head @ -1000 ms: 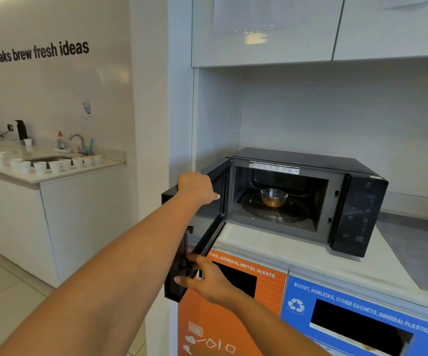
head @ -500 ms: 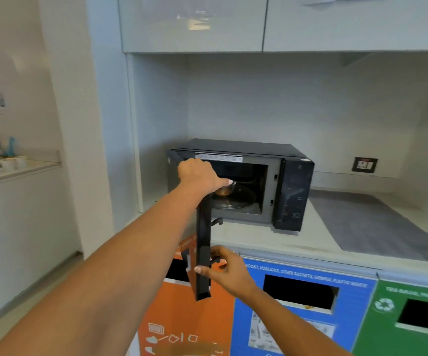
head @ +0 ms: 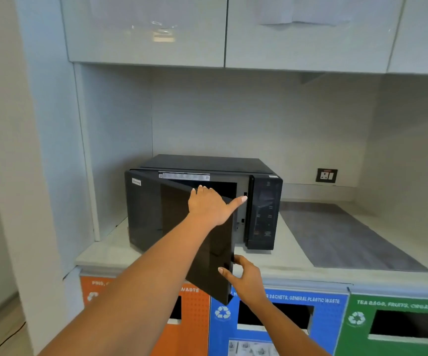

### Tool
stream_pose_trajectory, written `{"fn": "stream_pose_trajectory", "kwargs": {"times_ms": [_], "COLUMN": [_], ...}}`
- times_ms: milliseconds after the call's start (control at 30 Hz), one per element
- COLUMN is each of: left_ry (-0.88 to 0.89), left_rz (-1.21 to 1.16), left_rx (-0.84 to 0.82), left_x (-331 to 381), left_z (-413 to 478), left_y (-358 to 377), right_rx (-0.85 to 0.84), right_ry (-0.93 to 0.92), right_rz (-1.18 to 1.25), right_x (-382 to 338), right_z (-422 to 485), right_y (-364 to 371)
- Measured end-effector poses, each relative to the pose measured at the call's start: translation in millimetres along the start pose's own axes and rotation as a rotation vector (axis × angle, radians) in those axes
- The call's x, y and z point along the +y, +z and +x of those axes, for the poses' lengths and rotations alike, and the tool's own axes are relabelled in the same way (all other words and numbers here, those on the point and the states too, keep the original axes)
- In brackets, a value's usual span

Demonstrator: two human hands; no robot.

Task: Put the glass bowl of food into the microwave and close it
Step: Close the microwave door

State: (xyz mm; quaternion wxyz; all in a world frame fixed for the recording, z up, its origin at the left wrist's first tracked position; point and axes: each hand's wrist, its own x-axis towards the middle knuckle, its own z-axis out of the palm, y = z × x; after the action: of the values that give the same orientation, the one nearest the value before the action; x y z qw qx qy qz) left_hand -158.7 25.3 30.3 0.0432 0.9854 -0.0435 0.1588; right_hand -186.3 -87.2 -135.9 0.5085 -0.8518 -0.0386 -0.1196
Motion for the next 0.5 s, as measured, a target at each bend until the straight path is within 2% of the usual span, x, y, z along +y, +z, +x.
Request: {"fn": "stream_pose_trajectory", "kwargs": {"times_ms": [167, 500], "left_ry": [0.092, 0.212], "left_rz": [-0.081, -0.04], "left_rx": [-0.014, 0.053], "left_x": [4.8, 15.0], "left_z": [25.7, 73.1], "left_y": [18.0, 42.6], "right_rx": [0.095, 0.168], "right_ry": [0.075, 0.209], "right_rz": [-0.027, -0.065], "right_x": [10.1, 20.6], "right_z": [30.7, 86.6], "right_y": [-4.8, -14.5]}}
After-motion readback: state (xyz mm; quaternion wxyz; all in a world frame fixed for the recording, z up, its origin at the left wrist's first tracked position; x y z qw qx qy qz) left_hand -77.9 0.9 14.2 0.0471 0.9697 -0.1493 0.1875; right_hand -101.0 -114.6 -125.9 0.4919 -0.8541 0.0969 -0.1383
